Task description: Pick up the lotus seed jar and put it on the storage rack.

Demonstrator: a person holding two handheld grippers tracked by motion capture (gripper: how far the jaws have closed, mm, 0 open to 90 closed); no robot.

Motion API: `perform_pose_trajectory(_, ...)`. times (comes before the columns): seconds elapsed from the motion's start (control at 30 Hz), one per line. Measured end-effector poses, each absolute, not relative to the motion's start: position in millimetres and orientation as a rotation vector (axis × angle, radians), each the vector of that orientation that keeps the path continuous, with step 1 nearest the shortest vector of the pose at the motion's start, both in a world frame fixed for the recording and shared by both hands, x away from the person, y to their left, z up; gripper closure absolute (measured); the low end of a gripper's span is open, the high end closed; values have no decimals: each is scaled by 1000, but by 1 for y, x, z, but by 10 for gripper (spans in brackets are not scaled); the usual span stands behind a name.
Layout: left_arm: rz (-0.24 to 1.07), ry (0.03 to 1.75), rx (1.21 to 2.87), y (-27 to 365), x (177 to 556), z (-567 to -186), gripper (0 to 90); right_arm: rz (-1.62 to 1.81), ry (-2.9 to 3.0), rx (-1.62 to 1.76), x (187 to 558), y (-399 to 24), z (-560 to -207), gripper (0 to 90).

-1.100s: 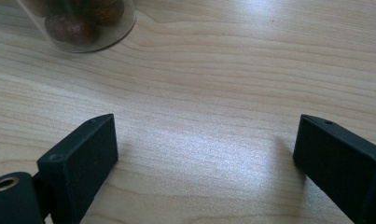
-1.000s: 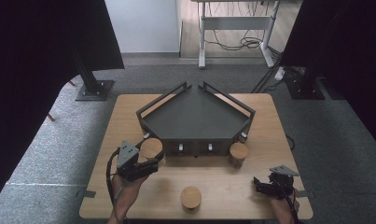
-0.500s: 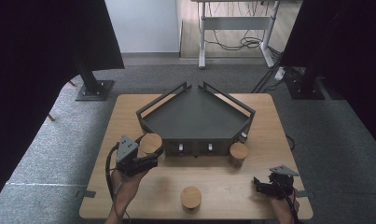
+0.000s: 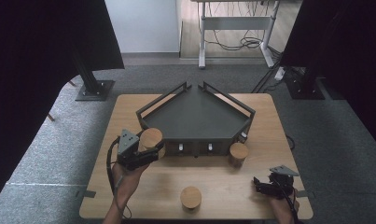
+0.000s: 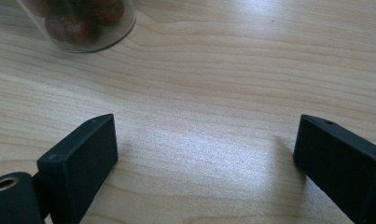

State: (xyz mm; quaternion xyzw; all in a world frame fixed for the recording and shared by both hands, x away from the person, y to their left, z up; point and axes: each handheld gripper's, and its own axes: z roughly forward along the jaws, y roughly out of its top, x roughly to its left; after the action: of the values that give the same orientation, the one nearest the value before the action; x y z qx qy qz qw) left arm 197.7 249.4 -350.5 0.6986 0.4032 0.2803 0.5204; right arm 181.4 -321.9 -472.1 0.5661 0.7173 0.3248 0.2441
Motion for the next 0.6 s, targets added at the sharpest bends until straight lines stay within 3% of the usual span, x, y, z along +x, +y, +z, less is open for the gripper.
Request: perform_pose_trajectory(0.6, 670, 985, 1663, 246, 212, -348, 238, 887, 1959, 1546, 181, -322, -472, 57)
